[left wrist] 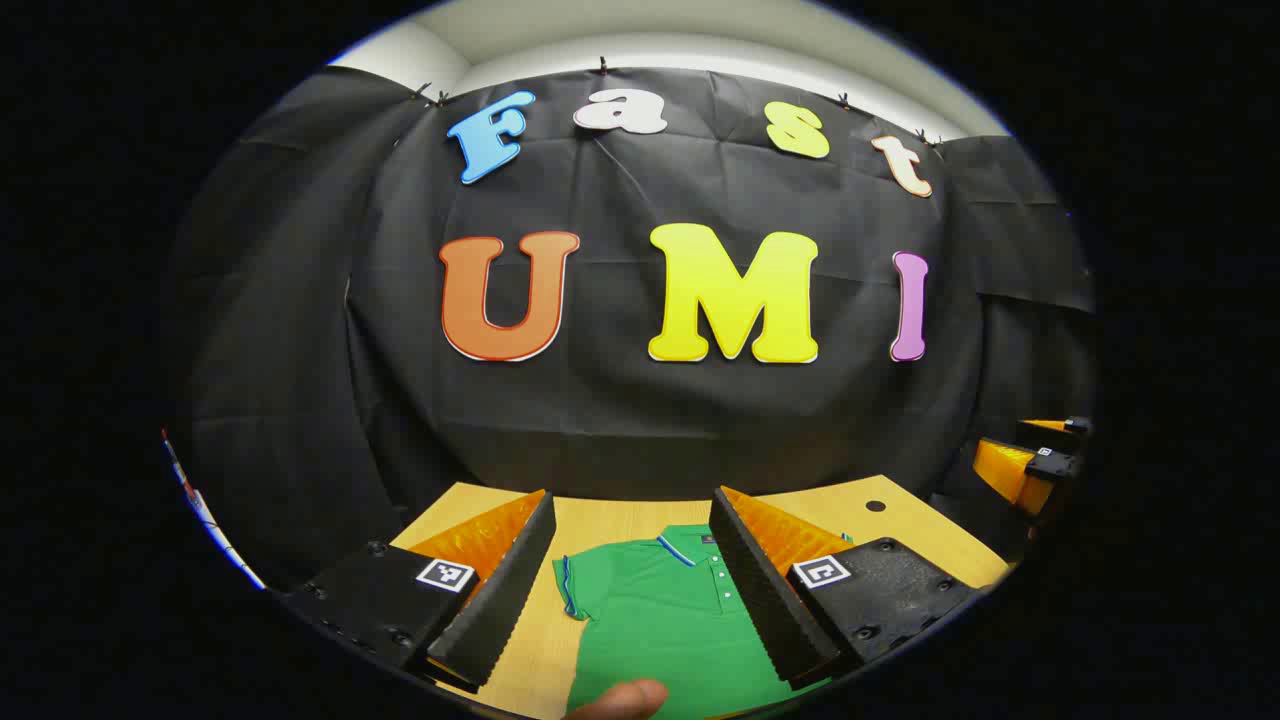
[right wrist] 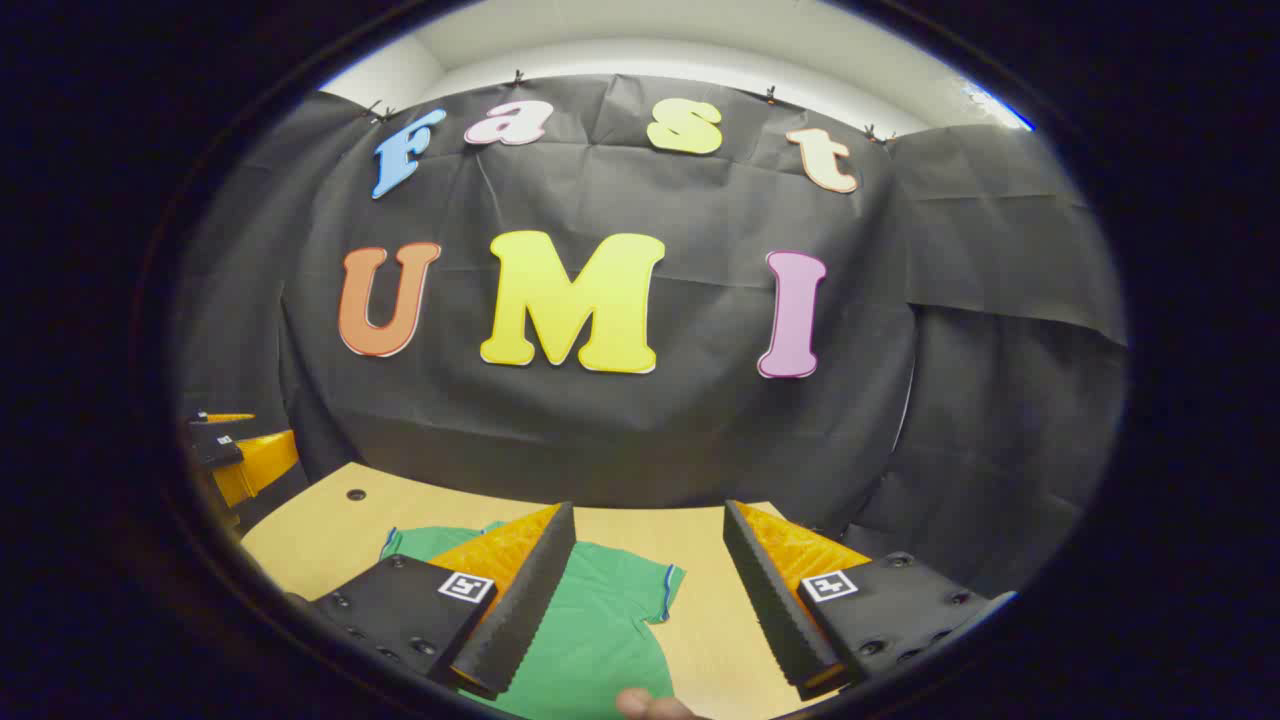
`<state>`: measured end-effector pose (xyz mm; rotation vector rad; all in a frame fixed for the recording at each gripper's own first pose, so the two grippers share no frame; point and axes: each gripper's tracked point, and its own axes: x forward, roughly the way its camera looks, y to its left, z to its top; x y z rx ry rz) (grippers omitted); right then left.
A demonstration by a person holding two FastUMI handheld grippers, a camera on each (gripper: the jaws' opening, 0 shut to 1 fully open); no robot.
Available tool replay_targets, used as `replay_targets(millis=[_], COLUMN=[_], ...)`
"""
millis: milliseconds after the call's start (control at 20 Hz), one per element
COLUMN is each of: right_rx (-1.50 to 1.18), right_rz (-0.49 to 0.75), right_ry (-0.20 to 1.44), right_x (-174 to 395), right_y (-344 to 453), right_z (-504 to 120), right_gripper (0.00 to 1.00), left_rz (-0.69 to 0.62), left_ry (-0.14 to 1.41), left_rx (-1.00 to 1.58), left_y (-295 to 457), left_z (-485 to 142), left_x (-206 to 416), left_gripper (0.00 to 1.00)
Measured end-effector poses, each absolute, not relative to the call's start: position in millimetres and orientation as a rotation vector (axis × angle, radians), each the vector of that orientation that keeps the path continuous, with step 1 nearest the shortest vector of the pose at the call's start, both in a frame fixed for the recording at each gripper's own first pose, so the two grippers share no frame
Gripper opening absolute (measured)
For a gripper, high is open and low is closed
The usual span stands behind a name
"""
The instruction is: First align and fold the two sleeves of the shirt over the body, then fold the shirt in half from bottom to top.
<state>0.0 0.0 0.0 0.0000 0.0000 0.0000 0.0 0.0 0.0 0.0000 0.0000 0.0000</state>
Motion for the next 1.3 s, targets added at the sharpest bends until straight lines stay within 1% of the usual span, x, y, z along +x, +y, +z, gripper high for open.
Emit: replay_targets(millis=[50, 100, 150, 200, 250, 450, 500, 550, 600, 650, 700, 750, 800, 1100, 1150, 1200, 1250, 1300], right_rx=[-0.002, -0.005, -0.006, -0.004, -0.001, -0.001, -0.002, -0.001, -0.002, -0.003, -0.003, -0.005, -0.008, -0.011, -0.011, -0.01, -0.01, -0.011], right_rz=[0.0, 0.001, 0.001, -0.001, 0.0, 0.002, 0.004, 0.006, 0.008, 0.012, 0.018, 0.021, 0.025, 0.041, 0.041, 0.04, 0.036, 0.034], right_ry=[0.003, 0.009, 0.015, 0.018, 0.022, 0.044, 0.047, 0.051, 0.056, 0.062, 0.066, 0.067, 0.068, 0.098, 0.109, 0.122, 0.137, 0.152], right_x=[2, 5, 8, 10, 11, 19, 21, 22, 22, 24, 25, 26, 27, 37, 40, 43, 47, 52], right_y=[0, -2, -4, -6, -8, -13, -14, -15, -16, -16, -17, -17, -18, -24, -25, -26, -28, -31], right_z=[-1, -2, -4, -5, -7, -16, -17, -19, -20, -22, -23, -23, -23, -35, -40, -46, -53, -61], right_gripper=[0.96, 0.95, 1.0, 0.91, 0.95, 0.95, 0.9, 0.95, 0.91, 0.95, 0.95, 0.91, 0.95, 0.95, 0.95, 0.9, 0.9, 0.96], left_rz=[0.005, 0.009, 0.013, 0.012, 0.011, 0.002, 0.0, 0.002, 0.007, 0.01, 0.013, 0.013, 0.013, 0.013, 0.019, 0.024, 0.026, 0.031], left_ry=[0.004, 0.009, 0.013, 0.012, 0.003, -0.006, -0.007, -0.009, -0.013, -0.017, -0.022, -0.027, -0.033, -0.034, -0.029, -0.024, -0.018, -0.014], left_rx=[0.0, 0.003, 0.007, 0.014, 0.022, 0.027, 0.024, 0.024, 0.027, 0.032, 0.038, 0.043, 0.046, 0.037, 0.032, 0.027, 0.023, 0.023], left_y=[-1, 0, -1, -4, -6, -16, -19, -20, -21, -22, -24, -26, -29, -37, -37, -37, -38, -39], left_z=[-1, 0, 0, 1, 2, 3, 3, 3, 6, 6, 8, 9, 11, 10, 8, 6, 6, 5], left_x=[1, 2, 4, 4, 4, 7, 7, 6, 7, 8, 9, 8, 8, 4, 3, 2, 1, 0], left_gripper=[1.0, 1.0, 1.0, 1.0, 1.0, 1.0, 1.0, 1.0, 1.0, 1.0, 1.0, 1.0, 1.0, 0.99, 1.0, 1.0, 1.0, 1.0])
